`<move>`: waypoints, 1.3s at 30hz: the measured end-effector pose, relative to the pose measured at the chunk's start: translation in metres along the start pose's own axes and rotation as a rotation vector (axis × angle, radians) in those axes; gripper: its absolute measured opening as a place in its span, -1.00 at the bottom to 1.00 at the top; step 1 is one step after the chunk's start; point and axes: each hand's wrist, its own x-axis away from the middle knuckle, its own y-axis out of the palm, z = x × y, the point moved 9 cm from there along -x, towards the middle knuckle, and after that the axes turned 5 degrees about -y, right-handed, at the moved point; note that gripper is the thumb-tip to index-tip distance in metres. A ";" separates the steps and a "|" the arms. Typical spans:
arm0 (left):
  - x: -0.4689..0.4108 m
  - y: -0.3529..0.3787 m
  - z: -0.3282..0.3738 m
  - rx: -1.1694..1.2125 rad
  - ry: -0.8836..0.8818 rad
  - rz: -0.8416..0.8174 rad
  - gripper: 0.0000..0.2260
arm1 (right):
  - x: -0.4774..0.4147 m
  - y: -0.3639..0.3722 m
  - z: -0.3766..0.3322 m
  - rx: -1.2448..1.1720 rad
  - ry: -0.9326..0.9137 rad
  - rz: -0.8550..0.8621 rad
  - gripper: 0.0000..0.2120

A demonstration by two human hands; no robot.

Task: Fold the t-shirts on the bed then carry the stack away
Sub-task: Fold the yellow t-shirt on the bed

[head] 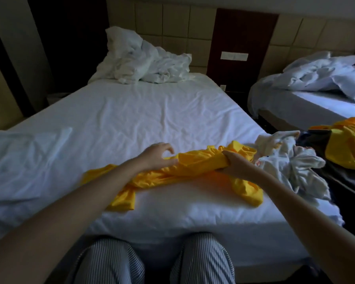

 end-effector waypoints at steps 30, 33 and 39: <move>0.072 -0.068 -0.034 0.583 -0.198 0.137 -0.70 | -0.010 0.011 -0.070 -0.239 -0.168 -0.085 -0.36; 0.075 -0.057 -0.071 0.365 -0.251 0.083 -0.76 | 0.018 0.066 -0.006 0.227 -0.006 -0.439 -0.07; 0.061 -0.028 -0.033 -0.149 -0.216 -0.033 -0.18 | 0.032 0.046 0.029 0.269 0.077 -0.172 -0.43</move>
